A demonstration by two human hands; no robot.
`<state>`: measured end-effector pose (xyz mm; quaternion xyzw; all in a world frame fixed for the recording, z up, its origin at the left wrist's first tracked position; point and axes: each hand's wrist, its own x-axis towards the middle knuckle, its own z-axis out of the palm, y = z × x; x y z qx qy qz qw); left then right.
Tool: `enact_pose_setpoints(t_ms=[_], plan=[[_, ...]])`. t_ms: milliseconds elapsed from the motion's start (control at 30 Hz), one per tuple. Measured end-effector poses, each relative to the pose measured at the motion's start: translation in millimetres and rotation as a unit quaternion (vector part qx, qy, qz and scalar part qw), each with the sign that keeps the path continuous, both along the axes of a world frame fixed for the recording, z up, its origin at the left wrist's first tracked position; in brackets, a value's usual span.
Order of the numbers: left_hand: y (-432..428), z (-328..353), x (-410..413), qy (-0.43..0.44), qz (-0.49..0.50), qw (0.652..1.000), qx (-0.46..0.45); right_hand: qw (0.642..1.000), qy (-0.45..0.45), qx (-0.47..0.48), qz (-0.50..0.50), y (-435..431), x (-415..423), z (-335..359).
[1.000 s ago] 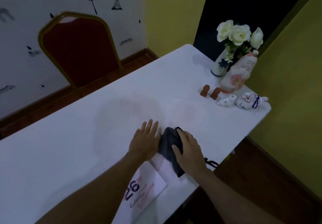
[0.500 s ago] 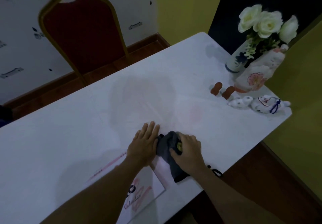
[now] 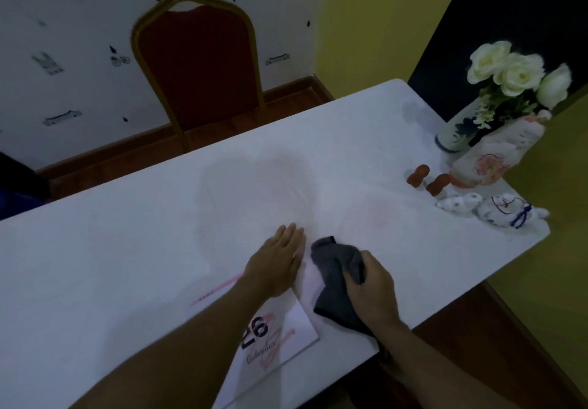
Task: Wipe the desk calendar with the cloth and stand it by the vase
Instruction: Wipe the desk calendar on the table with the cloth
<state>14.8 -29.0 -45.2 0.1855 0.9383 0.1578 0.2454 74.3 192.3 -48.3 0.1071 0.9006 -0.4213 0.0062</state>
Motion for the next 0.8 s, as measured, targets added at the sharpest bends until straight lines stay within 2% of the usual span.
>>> enact_pose_setpoints(t_ms=[167,267,433,500,667,800], plan=[[-39,19,20,0.049,0.038,0.998,0.033,0.994,0.085,0.03,-0.06,-11,-1,38],[-64,31,37,0.069,0.048,0.996,0.04,0.986,0.144,0.086,-0.019,-30,6,58],[-108,32,83,0.067,0.061,0.995,0.032,0.972,0.191,0.114,0.07,-78,40,57],[-125,25,105,0.043,0.079,0.996,0.028,0.976,0.165,0.099,0.099,-98,54,47],[-156,-2,158,-0.001,0.069,0.998,-0.012,0.994,0.016,0.024,0.105,-136,80,16],[-161,-20,170,0.008,0.07,0.997,-0.015,0.98,-0.045,0.055,0.185,-145,92,-1]])
